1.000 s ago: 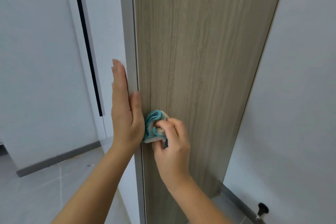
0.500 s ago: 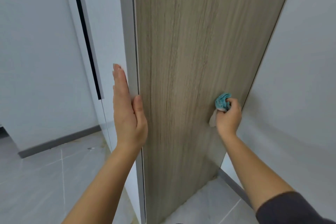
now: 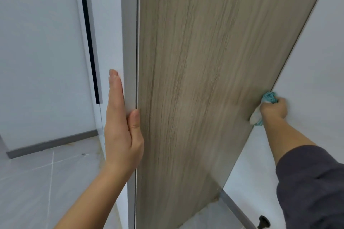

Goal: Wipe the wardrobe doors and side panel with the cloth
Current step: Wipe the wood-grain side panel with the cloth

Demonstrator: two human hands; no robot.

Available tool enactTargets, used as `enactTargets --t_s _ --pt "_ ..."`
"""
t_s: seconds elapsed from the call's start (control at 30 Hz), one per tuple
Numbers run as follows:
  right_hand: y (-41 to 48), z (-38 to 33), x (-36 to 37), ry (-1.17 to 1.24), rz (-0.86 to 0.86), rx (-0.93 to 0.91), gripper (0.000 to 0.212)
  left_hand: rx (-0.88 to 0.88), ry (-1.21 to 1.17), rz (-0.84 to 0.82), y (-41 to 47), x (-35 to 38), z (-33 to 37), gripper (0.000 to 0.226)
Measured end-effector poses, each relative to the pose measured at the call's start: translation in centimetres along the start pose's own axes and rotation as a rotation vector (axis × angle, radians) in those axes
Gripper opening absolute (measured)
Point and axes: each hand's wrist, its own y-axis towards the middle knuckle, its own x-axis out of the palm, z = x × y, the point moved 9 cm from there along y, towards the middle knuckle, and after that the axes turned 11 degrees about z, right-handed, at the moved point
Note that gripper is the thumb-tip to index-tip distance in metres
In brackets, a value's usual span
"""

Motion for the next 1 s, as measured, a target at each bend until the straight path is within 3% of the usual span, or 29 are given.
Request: enactTargets --t_s 0.13,0.33,0.67,0.87,1.0 --pt "0.7 0.2 -0.1 0.082 0.040 0.074 0.033 0.000 -0.005 0.005 -0.1 0.0 0.1 0.059" --pt "-2.0 -0.7 -0.5 0.166 0.052 -0.063 0.027 0.000 0.003 0.000 -0.2 0.1 -0.1 0.060" --pt "-19.3 -8.0 -4.3 0.392 -0.125 -0.513 0.036 -0.075 -0.066 -0.050 -0.1 0.1 0.2 0.059" --pt "-32.5 -7.6 -5.4 0.483 -0.226 -0.727 0.045 -0.086 -0.145 -0.083 0.0 -0.4 0.1 0.059" --pt "-40.0 -6.0 -5.0 0.369 -0.328 -1.070 0.038 -0.100 -0.204 -0.123 0.1 -0.6 0.0 0.060"
